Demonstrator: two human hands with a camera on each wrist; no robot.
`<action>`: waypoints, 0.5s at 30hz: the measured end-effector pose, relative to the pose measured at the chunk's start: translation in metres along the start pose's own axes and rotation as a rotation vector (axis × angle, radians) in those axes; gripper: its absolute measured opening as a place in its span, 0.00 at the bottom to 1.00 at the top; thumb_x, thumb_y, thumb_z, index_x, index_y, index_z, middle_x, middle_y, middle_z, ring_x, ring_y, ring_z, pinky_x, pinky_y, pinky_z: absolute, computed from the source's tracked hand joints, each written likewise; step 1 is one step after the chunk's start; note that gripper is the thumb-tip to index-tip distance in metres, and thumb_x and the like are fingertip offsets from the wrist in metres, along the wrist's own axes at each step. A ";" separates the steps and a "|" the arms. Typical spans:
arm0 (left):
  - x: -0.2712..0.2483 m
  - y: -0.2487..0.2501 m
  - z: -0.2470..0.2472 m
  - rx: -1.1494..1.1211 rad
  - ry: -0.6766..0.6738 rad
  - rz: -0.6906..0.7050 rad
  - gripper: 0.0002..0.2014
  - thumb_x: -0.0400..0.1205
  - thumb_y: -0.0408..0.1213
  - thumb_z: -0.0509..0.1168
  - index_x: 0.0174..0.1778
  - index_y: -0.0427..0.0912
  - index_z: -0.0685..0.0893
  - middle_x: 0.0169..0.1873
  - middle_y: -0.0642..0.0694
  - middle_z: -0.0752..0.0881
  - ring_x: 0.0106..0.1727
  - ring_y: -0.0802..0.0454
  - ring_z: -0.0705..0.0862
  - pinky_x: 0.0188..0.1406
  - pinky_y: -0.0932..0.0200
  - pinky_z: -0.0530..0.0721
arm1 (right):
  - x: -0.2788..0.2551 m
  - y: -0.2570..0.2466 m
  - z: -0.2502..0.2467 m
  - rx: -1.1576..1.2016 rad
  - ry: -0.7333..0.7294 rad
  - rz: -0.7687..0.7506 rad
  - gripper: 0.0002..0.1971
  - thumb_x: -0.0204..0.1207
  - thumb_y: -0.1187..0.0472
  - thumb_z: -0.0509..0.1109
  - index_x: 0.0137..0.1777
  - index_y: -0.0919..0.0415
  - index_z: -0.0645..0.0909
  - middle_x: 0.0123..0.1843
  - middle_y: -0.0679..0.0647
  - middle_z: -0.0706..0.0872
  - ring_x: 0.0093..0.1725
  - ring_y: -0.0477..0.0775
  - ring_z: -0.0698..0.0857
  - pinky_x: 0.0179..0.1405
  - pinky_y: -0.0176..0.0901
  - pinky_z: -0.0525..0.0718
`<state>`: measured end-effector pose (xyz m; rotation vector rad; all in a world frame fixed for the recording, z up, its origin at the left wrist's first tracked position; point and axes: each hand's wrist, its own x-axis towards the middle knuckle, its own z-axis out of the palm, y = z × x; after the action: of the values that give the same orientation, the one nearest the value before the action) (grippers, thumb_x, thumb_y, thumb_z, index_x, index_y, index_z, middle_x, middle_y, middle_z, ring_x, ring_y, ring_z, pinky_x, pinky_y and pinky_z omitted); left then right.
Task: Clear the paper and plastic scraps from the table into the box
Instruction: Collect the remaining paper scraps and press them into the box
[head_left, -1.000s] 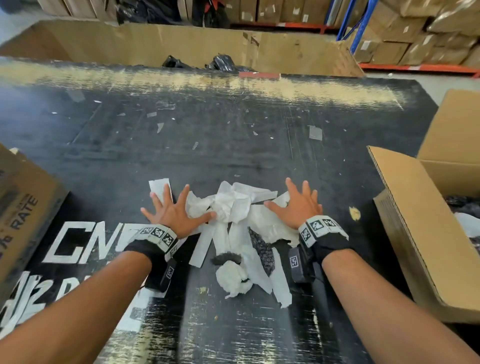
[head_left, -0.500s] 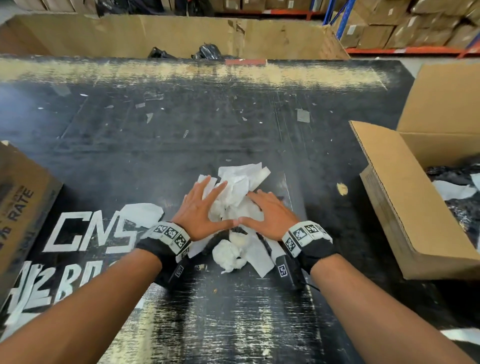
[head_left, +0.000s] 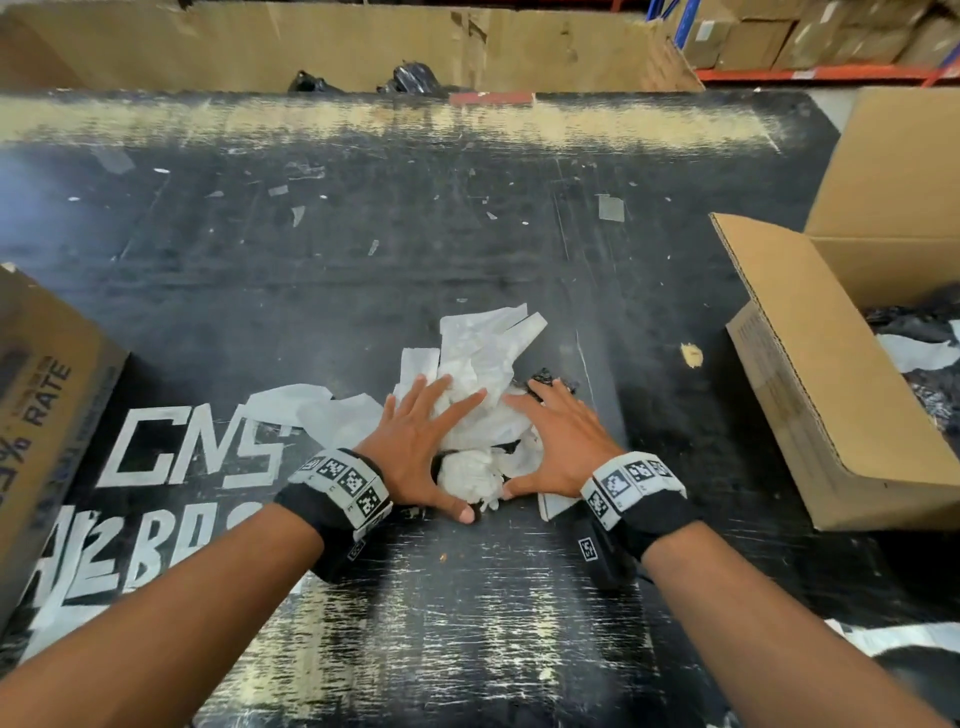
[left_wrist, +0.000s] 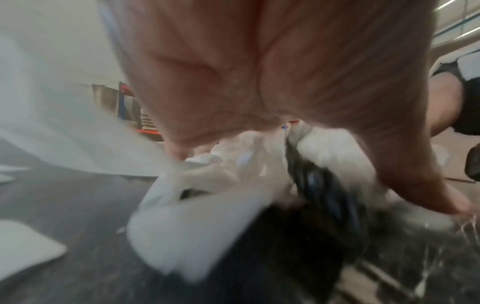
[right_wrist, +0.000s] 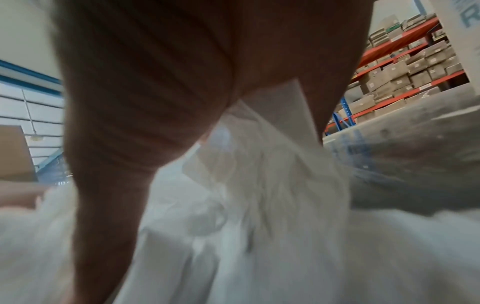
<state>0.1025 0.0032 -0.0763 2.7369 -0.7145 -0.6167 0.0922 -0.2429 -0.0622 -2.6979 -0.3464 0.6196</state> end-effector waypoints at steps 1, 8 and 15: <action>-0.005 0.001 -0.005 -0.010 0.005 -0.015 0.71 0.52 0.83 0.72 0.83 0.74 0.33 0.89 0.49 0.35 0.88 0.39 0.30 0.81 0.19 0.39 | -0.001 0.000 -0.004 0.008 -0.004 -0.015 0.64 0.50 0.24 0.79 0.85 0.38 0.50 0.89 0.49 0.49 0.88 0.59 0.45 0.84 0.69 0.51; -0.039 -0.041 -0.021 -0.092 0.197 -0.492 0.65 0.51 0.93 0.56 0.82 0.77 0.33 0.87 0.51 0.29 0.86 0.35 0.27 0.76 0.12 0.41 | -0.002 -0.012 -0.024 0.075 -0.014 -0.046 0.75 0.41 0.18 0.78 0.83 0.28 0.32 0.88 0.48 0.30 0.88 0.59 0.35 0.84 0.72 0.45; -0.038 -0.047 -0.002 -0.170 0.084 -0.468 0.65 0.54 0.93 0.53 0.84 0.72 0.32 0.89 0.48 0.36 0.88 0.35 0.34 0.82 0.20 0.45 | 0.025 -0.031 0.021 -0.086 -0.009 -0.082 0.63 0.56 0.19 0.71 0.85 0.30 0.36 0.89 0.50 0.32 0.87 0.63 0.35 0.83 0.72 0.38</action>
<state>0.0925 0.0629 -0.0779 2.7548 0.0087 -0.6142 0.0999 -0.2012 -0.0774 -2.7467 -0.4944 0.6068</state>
